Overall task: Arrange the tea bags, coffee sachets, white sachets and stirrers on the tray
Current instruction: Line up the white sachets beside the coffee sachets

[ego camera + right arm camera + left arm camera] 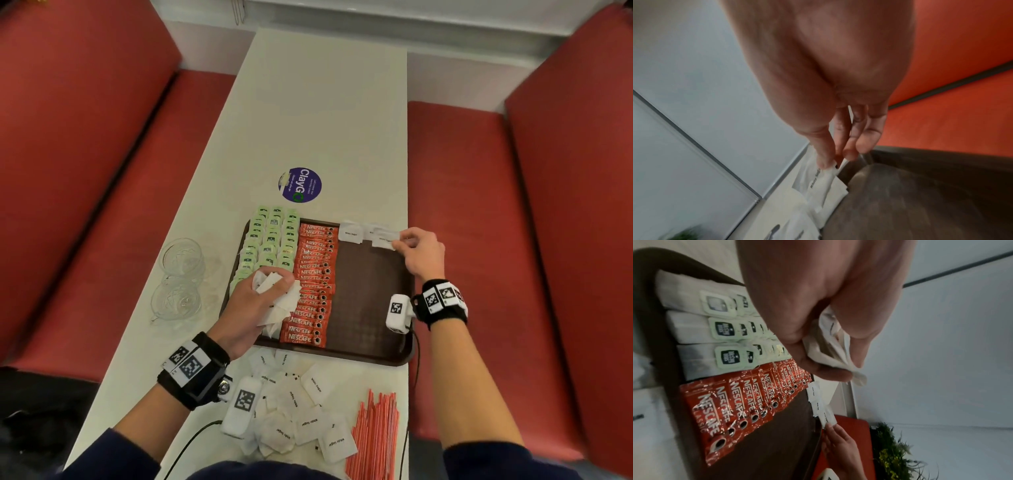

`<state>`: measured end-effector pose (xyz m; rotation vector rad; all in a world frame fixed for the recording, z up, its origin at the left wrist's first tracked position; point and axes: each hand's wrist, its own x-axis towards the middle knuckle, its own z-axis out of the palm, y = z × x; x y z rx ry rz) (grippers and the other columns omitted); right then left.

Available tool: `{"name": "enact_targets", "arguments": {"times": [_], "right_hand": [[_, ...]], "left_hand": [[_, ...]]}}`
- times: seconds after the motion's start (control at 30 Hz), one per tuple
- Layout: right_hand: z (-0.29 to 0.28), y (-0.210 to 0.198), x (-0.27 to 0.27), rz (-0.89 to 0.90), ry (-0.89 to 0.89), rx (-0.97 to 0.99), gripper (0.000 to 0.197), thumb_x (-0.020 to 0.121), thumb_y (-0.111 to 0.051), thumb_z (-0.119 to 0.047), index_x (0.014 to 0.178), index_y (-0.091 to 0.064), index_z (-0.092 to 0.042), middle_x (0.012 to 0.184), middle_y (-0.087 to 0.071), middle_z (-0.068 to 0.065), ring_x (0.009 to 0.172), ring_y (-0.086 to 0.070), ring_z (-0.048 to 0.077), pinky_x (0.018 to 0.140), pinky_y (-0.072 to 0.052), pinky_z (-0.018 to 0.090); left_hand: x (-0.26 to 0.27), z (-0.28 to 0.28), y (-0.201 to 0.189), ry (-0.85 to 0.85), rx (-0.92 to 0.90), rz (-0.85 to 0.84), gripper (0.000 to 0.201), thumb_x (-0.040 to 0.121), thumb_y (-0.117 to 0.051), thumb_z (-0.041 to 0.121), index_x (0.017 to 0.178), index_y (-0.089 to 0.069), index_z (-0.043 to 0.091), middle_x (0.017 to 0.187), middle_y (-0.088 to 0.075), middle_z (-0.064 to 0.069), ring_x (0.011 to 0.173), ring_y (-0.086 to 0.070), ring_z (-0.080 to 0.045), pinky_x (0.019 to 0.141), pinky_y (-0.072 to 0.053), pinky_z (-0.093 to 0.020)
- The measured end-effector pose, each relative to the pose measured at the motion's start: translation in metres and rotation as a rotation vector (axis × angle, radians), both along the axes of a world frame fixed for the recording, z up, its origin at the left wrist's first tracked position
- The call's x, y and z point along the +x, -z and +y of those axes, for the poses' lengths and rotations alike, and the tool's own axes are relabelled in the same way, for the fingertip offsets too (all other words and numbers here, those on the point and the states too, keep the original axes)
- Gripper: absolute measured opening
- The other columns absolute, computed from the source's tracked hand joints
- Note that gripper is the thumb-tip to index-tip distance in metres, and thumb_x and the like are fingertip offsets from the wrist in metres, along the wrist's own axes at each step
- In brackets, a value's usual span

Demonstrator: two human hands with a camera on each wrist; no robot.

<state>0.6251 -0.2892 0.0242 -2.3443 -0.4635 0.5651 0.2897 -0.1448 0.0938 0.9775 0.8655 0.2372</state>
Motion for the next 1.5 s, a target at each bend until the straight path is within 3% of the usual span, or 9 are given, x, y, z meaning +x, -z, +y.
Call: {"name": "enact_targets", "arguments": {"times": [0.27,0.4,0.53,0.7,0.83,1.07,1.27,1.4,1.5], "right_hand": [[0.024,0.036,0.013,-0.013,-0.010,-0.088,0.012,0.099,-0.080,-0.030,0.108,-0.072,-0.029,0.099,-0.077,0.000,0.123,-0.058,0.029,0.091,-0.046,0.037],[0.029,0.033,-0.002,-0.128,0.068,-0.149,0.014,0.099,-0.077,-0.032,0.108,-0.068,-0.026,0.108,-0.076,0.006,0.107,-0.063,0.029,0.084,-0.048,0.036],[0.033,0.012,-0.026,-0.267,0.062,-0.139,0.022,0.097,-0.075,-0.034,0.107,-0.060,-0.023,0.102,-0.076,0.005,0.104,-0.069,0.036,0.086,-0.057,0.044],[0.035,-0.070,-0.103,0.063,-0.250,0.169,0.029,0.105,-0.065,-0.056,0.109,-0.071,-0.028,0.098,-0.079,-0.010,0.089,-0.073,0.006,0.072,-0.049,0.020],[0.026,-0.098,-0.151,0.240,-0.420,0.244,0.031,0.096,-0.070,-0.067,0.110,-0.071,-0.039,0.099,-0.079,-0.012,0.090,-0.075,0.005,0.082,-0.063,0.031],[0.011,-0.098,-0.153,0.303,-0.476,0.195,0.014,0.094,-0.085,-0.041,0.100,-0.077,-0.031,0.096,-0.077,-0.006,0.087,-0.075,0.016,0.087,-0.065,0.048],[0.002,-0.106,-0.157,-0.398,-0.471,0.474,0.009,0.101,-0.078,-0.017,0.102,-0.070,-0.014,0.107,-0.064,-0.005,0.082,-0.064,0.010,0.071,-0.055,0.021],[-0.010,-0.096,-0.165,-0.665,-0.740,0.211,0.024,0.102,-0.074,-0.011,0.118,-0.057,-0.015,0.124,-0.057,0.002,0.086,-0.063,0.021,0.060,-0.062,0.039],[-0.015,-0.088,-0.165,-0.517,-0.654,0.292,0.016,0.107,-0.067,-0.025,0.121,-0.066,-0.017,0.123,-0.063,-0.004,0.094,-0.067,0.018,0.071,-0.064,0.040]], "left_hand": [[-0.005,0.001,-0.001,-0.045,-0.186,-0.074,0.027,0.104,-0.061,0.006,0.129,-0.067,0.015,0.118,-0.074,-0.012,0.093,-0.073,-0.023,0.063,-0.059,-0.031],[-0.006,0.001,-0.001,-0.030,-0.139,-0.063,0.036,0.102,-0.061,-0.002,0.134,-0.064,0.013,0.123,-0.075,-0.012,0.102,-0.074,-0.029,0.065,-0.061,-0.034],[-0.006,0.000,0.001,-0.020,-0.050,-0.055,0.041,0.101,-0.069,0.001,0.139,-0.061,0.014,0.130,-0.074,-0.016,0.115,-0.074,-0.034,0.082,-0.064,-0.041],[-0.002,-0.004,0.001,-0.028,0.043,-0.052,0.044,0.098,-0.075,0.004,0.138,-0.058,0.012,0.123,-0.078,-0.011,0.113,-0.077,-0.031,0.084,-0.065,-0.039],[0.001,-0.009,-0.001,0.014,0.214,0.002,0.044,0.094,-0.082,0.010,0.132,-0.061,0.015,0.117,-0.080,-0.004,0.105,-0.079,-0.026,0.083,-0.066,-0.038],[0.003,-0.015,-0.007,0.029,0.268,-0.007,0.038,0.095,-0.081,0.014,0.128,-0.063,0.012,0.115,-0.080,-0.004,0.103,-0.080,-0.023,0.080,-0.065,-0.032],[0.002,-0.007,-0.014,0.024,0.126,-0.026,0.027,0.106,-0.066,0.033,0.117,-0.066,0.008,0.109,-0.076,-0.006,0.090,-0.073,-0.019,0.064,-0.058,-0.028],[0.006,-0.002,-0.023,0.028,0.031,-0.051,0.036,0.107,-0.061,0.041,0.123,-0.069,0.011,0.094,-0.072,-0.004,0.073,-0.066,-0.013,0.056,-0.052,-0.025],[0.010,0.000,-0.021,0.019,0.132,-0.040,0.023,0.102,-0.074,0.024,0.116,-0.069,0.007,0.091,-0.074,-0.005,0.070,-0.067,-0.014,0.054,-0.052,-0.026]]}}
